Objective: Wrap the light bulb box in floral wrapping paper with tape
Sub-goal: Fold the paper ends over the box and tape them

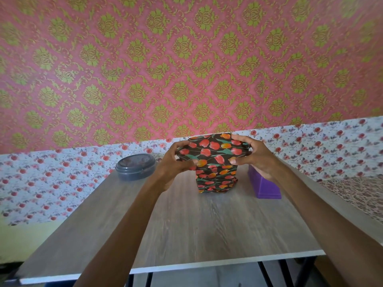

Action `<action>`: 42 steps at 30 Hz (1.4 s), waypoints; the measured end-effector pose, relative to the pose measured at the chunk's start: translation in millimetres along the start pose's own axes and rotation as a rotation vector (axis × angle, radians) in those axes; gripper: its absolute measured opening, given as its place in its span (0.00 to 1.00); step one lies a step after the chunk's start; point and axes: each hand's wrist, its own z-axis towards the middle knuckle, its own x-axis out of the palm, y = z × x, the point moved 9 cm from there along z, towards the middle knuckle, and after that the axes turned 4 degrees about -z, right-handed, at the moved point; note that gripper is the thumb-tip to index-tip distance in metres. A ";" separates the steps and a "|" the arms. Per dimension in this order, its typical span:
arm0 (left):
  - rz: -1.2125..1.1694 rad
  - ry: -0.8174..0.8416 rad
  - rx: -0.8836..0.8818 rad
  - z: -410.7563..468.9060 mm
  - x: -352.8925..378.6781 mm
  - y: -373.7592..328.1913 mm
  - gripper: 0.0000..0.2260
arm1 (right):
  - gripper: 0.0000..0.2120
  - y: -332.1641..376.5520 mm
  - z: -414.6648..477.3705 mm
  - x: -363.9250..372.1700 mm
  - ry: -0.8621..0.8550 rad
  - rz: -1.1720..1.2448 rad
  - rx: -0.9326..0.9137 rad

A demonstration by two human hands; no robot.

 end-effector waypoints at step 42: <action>0.572 -0.312 0.684 9.1 -18.9 -110.7 0.09 | 0.03 84.8 11.1 -11.4 -0.175 -0.310 -0.326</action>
